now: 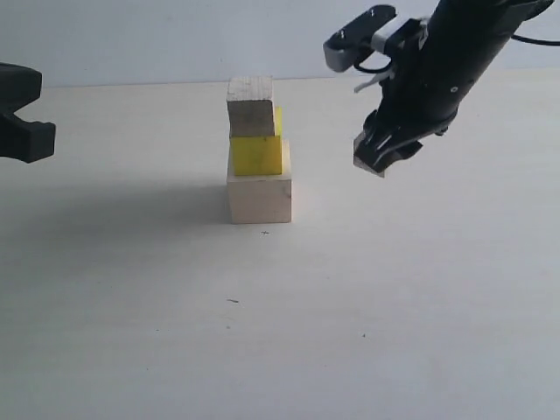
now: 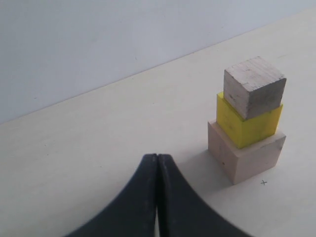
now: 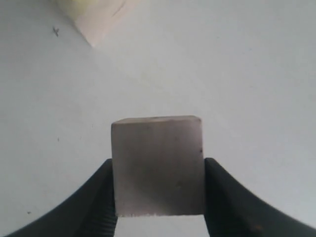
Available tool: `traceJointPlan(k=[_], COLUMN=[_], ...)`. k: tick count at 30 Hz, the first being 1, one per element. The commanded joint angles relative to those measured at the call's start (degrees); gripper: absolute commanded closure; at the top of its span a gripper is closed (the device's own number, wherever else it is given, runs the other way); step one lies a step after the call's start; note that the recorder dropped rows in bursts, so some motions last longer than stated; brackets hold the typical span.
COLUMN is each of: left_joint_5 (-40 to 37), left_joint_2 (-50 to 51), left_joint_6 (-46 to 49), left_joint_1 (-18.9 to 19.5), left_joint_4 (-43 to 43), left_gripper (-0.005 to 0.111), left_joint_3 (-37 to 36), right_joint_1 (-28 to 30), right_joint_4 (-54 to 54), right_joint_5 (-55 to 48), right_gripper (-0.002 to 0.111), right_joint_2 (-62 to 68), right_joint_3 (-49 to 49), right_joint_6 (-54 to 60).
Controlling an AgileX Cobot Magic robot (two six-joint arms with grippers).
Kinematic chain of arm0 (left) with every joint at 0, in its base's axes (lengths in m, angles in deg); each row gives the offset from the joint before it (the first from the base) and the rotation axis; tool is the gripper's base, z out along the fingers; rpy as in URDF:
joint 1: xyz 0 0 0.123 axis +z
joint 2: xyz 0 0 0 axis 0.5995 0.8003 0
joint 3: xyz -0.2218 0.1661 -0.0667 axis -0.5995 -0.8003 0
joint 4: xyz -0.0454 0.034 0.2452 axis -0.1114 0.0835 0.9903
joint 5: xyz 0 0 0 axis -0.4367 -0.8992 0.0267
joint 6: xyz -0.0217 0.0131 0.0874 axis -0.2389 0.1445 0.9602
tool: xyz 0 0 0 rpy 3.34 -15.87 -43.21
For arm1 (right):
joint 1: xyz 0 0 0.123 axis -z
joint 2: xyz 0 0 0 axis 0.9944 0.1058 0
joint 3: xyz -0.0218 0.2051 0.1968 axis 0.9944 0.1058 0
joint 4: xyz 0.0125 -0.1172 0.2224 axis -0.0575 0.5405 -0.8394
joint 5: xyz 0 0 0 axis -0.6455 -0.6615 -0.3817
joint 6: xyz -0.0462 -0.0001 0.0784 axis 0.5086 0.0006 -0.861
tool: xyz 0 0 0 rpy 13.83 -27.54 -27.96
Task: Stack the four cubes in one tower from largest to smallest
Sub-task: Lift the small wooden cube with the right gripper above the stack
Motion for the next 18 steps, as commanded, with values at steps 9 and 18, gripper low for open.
traceJointPlan(k=[9, 18], left_joint_5=[0.6, 0.9], left_joint_2=[0.2, 0.2], left_joint_6=[0.0, -0.1], left_joint_1=[0.0, 0.0], left_joint_4=[-0.3, -0.3], left_gripper=[0.107, 0.107], left_joint_3=[0.4, 0.4], right_joint_1=[-0.9, -8.9], right_joint_4=[-9.0, 4.1], right_joint_5=[-9.4, -17.4], right_gripper=[0.108, 0.108], right_joint_2=[-1.3, 1.8], right_joint_3=[-11.8, -25.6], right_joint_6=[-11.8, -24.3])
